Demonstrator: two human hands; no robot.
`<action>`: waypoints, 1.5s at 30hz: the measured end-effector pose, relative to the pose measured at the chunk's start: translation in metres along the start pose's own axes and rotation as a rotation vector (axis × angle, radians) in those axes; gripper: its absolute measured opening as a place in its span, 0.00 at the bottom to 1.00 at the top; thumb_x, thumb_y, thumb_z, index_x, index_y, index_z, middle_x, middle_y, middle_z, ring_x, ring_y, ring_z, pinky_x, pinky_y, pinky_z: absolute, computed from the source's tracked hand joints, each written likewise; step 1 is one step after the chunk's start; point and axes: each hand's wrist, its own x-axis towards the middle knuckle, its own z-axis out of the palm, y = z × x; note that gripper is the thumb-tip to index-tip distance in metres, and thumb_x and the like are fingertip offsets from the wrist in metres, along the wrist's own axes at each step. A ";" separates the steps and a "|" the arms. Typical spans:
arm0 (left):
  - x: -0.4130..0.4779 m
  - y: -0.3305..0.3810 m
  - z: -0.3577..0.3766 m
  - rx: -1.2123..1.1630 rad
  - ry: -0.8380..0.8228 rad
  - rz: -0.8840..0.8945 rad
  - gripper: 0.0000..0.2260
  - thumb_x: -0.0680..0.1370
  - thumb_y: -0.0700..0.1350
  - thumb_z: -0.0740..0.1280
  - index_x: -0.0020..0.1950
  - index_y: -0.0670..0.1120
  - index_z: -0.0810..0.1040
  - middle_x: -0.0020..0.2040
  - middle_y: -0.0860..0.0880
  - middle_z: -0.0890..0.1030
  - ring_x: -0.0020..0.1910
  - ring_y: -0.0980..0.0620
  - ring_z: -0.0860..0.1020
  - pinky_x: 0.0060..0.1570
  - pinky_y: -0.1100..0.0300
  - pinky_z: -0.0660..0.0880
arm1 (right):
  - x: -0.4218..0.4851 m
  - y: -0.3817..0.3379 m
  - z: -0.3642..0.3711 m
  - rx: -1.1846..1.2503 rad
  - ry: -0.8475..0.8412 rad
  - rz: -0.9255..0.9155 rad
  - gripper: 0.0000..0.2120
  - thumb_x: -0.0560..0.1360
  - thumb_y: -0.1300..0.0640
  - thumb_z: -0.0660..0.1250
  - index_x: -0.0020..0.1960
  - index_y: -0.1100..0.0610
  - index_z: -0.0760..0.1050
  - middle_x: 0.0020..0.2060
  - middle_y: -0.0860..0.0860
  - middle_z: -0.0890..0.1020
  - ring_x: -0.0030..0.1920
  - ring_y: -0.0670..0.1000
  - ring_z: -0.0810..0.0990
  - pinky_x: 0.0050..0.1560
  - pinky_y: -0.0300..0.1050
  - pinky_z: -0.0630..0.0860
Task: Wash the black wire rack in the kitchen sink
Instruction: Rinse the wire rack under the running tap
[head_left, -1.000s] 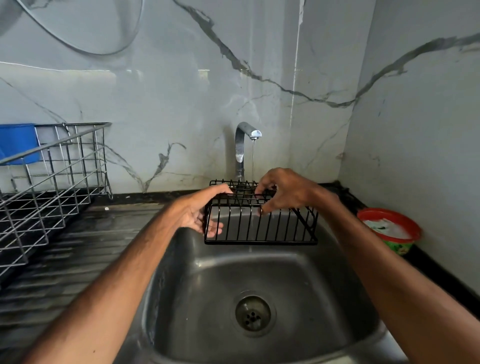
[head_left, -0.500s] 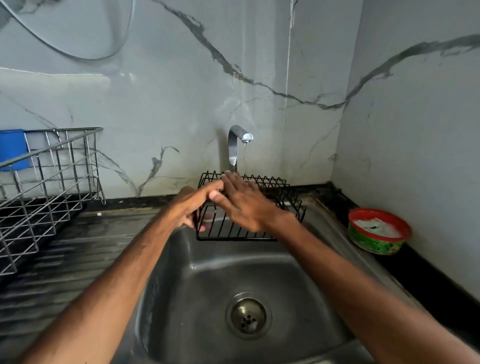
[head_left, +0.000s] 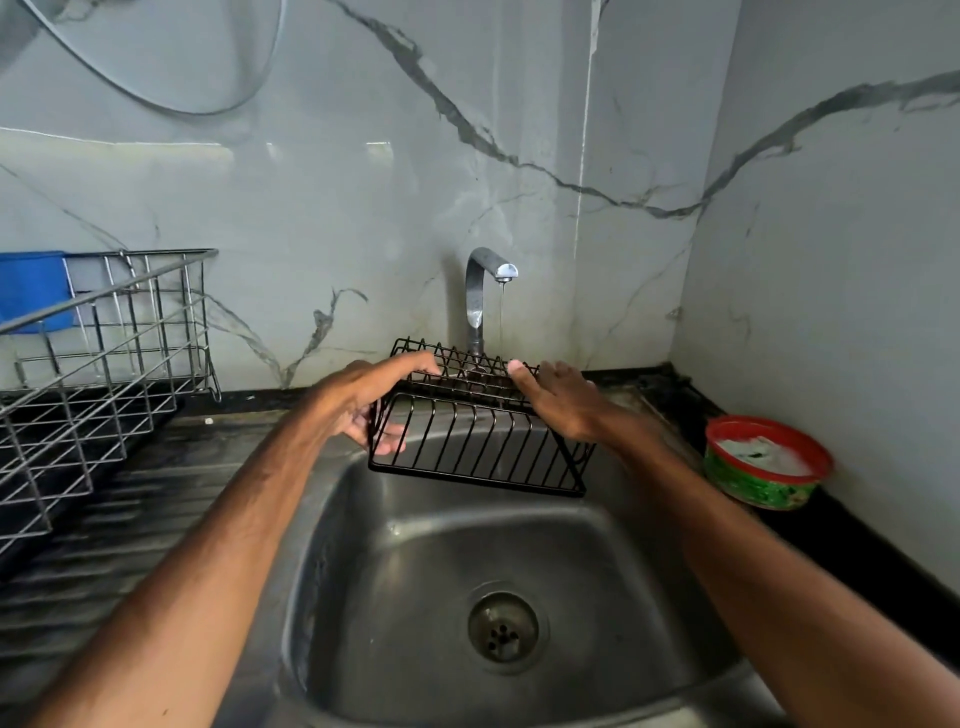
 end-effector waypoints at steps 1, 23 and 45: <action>-0.001 0.001 0.000 0.005 0.001 0.002 0.42 0.69 0.65 0.74 0.77 0.48 0.66 0.66 0.34 0.76 0.47 0.41 0.86 0.36 0.51 0.83 | -0.003 -0.009 0.000 0.007 0.017 -0.042 0.50 0.72 0.24 0.32 0.82 0.57 0.49 0.81 0.57 0.51 0.81 0.58 0.48 0.76 0.69 0.45; -0.004 -0.001 -0.011 0.038 -0.073 0.100 0.37 0.65 0.64 0.76 0.72 0.55 0.74 0.80 0.41 0.64 0.53 0.41 0.85 0.56 0.39 0.81 | -0.001 0.022 -0.003 0.772 0.008 0.227 0.37 0.77 0.33 0.61 0.76 0.58 0.66 0.76 0.58 0.67 0.73 0.61 0.68 0.67 0.58 0.68; -0.009 -0.011 -0.050 -0.154 -0.218 0.038 0.65 0.49 0.63 0.86 0.81 0.53 0.60 0.79 0.37 0.61 0.71 0.32 0.71 0.66 0.27 0.68 | -0.004 -0.033 0.035 0.848 0.398 0.084 0.31 0.80 0.47 0.67 0.78 0.56 0.61 0.75 0.56 0.68 0.71 0.57 0.70 0.71 0.54 0.70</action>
